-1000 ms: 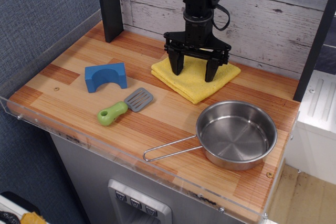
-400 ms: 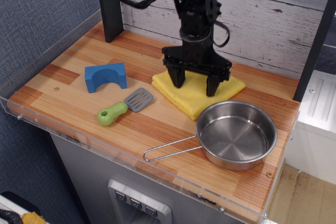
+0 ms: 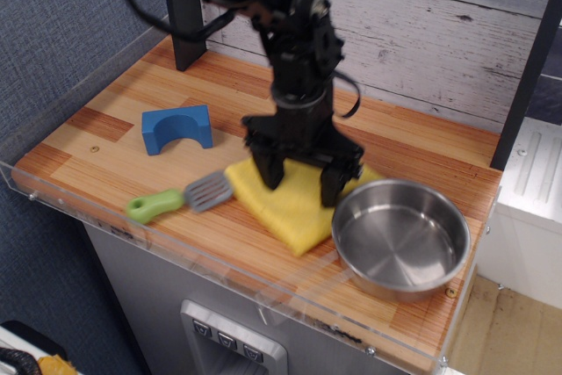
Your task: Move the yellow cloth to the left of the silver pot.
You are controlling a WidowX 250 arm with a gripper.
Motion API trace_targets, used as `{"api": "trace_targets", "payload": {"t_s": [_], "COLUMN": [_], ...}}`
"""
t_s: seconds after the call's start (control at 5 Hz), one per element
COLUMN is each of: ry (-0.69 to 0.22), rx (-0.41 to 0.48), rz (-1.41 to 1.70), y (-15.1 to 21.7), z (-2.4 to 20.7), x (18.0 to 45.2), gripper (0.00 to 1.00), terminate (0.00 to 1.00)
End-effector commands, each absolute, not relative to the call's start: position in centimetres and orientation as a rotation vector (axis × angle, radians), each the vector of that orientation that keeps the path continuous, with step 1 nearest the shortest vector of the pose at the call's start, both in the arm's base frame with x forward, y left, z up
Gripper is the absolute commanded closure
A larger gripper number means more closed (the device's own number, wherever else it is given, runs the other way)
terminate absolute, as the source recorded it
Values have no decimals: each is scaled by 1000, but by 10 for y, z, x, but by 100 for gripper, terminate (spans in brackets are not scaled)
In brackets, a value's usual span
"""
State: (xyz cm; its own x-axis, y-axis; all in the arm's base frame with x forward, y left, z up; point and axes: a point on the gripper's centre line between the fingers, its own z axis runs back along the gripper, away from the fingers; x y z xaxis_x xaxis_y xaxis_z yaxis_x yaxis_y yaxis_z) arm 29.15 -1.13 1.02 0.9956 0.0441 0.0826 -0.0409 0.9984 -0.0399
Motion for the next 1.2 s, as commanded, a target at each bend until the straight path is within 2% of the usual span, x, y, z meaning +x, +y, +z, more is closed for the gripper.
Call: {"api": "trace_targets", "payload": {"t_s": [0.0, 0.4, 1.0], "ry": [-77, -97, -153], "rx": [-49, -47, -53], "rz": [60, 47, 17], "y": [-1, -2, -7], "z": [12, 18, 42], "x": [260, 267, 275], "gripper": [0, 0, 0], "terminate": [0, 0, 0]}}
